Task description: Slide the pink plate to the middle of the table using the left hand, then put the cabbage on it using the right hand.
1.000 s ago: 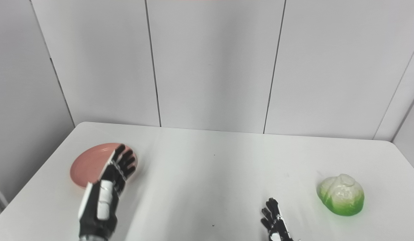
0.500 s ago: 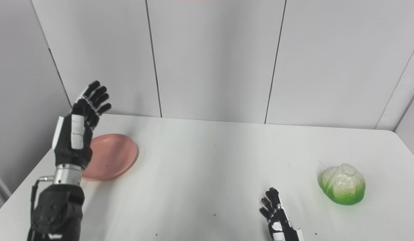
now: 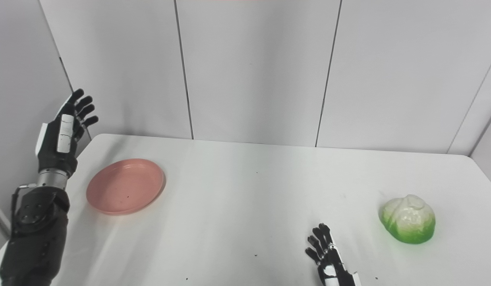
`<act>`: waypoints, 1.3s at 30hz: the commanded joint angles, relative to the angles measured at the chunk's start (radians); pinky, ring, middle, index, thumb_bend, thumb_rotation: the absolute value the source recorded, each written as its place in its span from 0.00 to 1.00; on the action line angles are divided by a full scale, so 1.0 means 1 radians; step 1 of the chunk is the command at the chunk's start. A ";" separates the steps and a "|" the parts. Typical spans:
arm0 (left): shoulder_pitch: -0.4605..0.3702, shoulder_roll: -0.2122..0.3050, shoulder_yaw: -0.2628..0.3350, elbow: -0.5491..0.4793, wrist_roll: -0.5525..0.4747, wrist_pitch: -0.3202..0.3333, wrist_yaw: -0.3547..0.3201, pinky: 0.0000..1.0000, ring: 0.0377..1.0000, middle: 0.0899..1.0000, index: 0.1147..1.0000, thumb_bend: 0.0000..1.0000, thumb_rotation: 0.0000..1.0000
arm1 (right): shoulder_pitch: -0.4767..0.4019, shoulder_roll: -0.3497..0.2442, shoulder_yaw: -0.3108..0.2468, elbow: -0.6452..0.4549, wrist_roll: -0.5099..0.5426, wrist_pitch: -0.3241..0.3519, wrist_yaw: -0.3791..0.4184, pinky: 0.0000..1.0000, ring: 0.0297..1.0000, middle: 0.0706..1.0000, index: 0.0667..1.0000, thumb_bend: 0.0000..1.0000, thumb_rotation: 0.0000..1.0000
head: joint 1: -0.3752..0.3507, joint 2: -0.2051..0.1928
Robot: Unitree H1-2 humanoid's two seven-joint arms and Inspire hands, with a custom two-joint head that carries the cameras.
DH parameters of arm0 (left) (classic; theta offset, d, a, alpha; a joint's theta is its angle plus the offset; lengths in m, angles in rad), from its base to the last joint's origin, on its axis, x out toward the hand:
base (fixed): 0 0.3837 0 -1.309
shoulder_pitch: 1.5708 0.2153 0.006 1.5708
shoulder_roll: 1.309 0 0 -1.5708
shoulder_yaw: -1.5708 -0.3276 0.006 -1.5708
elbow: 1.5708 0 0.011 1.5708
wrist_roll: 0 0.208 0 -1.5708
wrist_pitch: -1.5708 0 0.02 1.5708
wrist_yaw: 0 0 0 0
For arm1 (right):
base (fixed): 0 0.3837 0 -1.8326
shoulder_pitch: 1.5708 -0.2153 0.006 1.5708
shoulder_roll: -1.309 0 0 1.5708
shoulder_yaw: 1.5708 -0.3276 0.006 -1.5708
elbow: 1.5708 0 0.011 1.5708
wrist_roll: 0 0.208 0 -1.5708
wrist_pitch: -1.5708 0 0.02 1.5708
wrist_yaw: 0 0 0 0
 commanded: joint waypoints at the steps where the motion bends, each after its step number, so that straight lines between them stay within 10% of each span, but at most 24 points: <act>1: -0.076 0.052 0.016 0.065 -0.028 -0.064 -0.023 0.84 0.89 0.89 0.86 1.00 0.87 | 0.086 -0.024 0.008 0.006 0.004 0.008 0.009 0.90 0.92 0.94 0.96 0.85 1.00 | 0.001 0.001; 24: -0.189 0.101 0.028 0.708 -0.099 -0.277 -0.149 0.88 0.87 0.87 0.88 0.95 0.86 | 0.083 -0.022 0.016 -0.004 -0.013 0.021 0.007 0.89 0.91 0.92 0.95 0.85 1.00 | -0.022 0.022; 39: -0.178 0.055 -0.049 0.787 -0.056 -0.284 -0.133 0.83 0.87 0.86 0.83 0.95 0.85 | 0.091 -0.012 0.022 -0.028 -0.026 0.037 0.000 0.87 0.90 0.90 0.95 0.85 1.00 | -0.041 0.035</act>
